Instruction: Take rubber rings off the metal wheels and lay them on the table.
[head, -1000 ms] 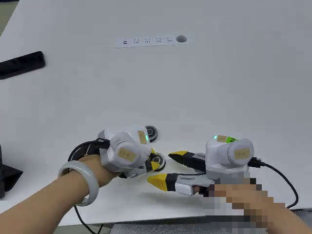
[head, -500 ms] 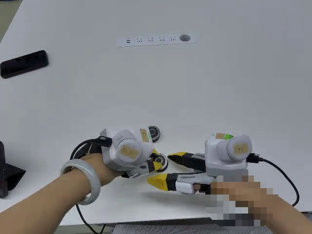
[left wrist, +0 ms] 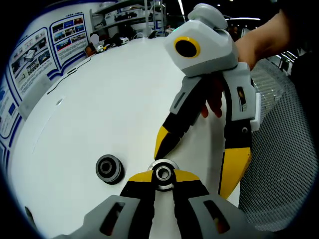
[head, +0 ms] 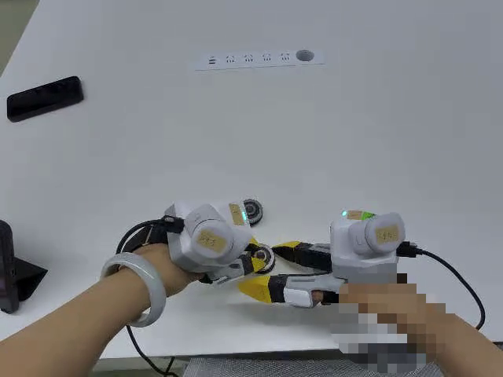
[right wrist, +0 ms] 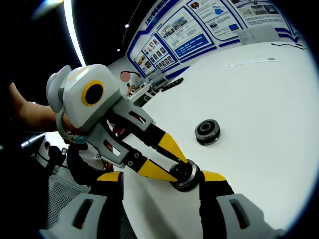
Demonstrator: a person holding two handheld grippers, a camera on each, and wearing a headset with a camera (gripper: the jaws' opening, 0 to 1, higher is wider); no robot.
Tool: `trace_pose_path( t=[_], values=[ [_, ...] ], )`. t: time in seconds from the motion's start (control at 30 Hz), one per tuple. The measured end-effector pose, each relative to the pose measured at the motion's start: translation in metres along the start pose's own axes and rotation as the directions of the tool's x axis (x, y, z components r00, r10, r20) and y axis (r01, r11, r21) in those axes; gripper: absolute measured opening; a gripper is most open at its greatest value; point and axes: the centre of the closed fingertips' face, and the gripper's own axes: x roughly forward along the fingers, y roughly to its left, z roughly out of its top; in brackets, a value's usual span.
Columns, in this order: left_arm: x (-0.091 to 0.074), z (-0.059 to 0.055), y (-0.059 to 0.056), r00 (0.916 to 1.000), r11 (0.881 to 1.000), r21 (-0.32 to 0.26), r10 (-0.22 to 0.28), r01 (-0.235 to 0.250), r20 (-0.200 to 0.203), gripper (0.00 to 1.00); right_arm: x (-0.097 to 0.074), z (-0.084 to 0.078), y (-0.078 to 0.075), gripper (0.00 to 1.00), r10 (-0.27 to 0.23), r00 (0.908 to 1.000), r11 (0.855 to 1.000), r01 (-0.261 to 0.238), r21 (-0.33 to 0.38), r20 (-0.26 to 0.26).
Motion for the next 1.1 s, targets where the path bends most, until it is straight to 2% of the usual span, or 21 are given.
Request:
trace_pose_path(
  t=[0.73,1.1],
  values=[
    [-0.0004,-0.0009,-0.0003,1.0000,1.000,-0.008,-0.002,0.002,0.003,0.13,-0.0052,-0.0041,0.0044,0.63,0.012,0.9999,0.999,-0.012,0.038,-0.004],
    [-0.0009,-0.0010,-0.0006,1.0000,1.000,-0.007,-0.001,0.001,0.002,0.13,-0.0099,-0.0078,0.0098,0.62,0.032,0.9995,0.994,-0.032,0.104,0.007]
  ],
)
